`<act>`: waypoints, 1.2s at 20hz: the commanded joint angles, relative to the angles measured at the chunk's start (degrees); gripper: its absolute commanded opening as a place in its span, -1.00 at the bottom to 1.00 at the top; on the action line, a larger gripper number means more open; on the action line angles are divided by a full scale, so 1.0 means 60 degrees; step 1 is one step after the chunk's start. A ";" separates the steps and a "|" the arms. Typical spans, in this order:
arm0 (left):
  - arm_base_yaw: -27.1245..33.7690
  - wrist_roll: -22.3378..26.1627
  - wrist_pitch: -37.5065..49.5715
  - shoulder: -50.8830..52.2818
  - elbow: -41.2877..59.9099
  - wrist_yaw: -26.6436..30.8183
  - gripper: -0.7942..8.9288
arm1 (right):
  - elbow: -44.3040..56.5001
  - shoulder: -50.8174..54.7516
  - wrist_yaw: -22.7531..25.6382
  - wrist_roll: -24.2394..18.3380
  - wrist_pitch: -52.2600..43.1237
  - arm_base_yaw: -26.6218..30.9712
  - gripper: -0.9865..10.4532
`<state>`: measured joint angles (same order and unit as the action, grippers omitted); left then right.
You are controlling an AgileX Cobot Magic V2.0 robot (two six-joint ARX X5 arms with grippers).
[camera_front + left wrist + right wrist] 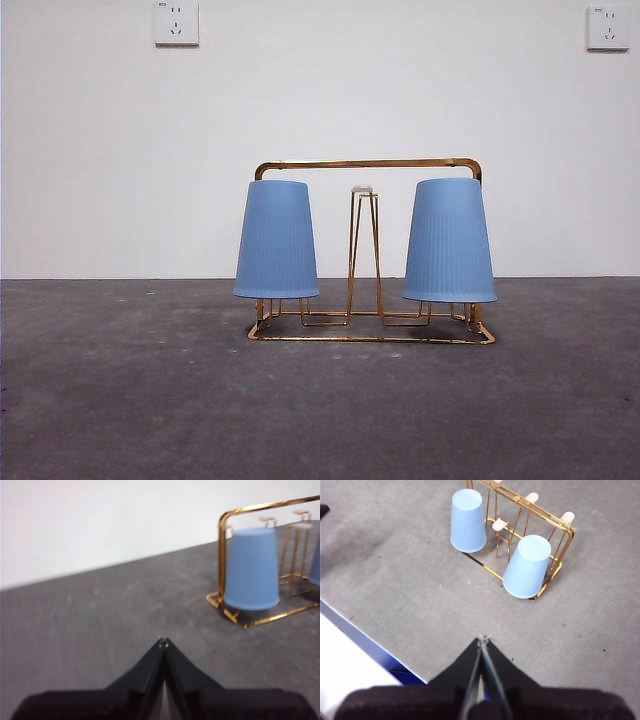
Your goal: Pick up cup 1,put cup 1 in the cup rack,pick up cup 2,put cup 2 in the cup rack
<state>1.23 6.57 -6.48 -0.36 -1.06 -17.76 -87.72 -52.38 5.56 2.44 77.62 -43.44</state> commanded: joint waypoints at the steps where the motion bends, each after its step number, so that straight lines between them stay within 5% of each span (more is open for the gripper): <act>1: 0.0248 -0.1035 -0.0423 0.0025 0.0106 0.0262 -0.84 | 0.0051 -0.0004 0.0004 0.0098 0.0226 -0.0007 -0.83; 5: 0.0415 -0.2215 -0.0437 0.0025 0.0106 0.1785 -0.84 | 0.0051 -0.0004 0.0004 0.0098 0.0226 -0.0007 -0.83; 21: 0.0415 -0.2240 -0.0437 -0.0095 0.0102 0.1716 -0.84 | 0.0051 0.0000 -0.0007 0.0095 0.0226 -0.0073 -0.83; 24: 0.0415 -0.2240 -0.0437 -0.0095 0.0102 0.1716 -0.84 | 0.0051 0.0186 0.0780 -0.0543 0.0171 0.0317 -0.83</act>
<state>3.62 -6.66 -9.39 -0.93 -1.04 -7.44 -87.72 -51.79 9.54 0.84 77.60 -41.71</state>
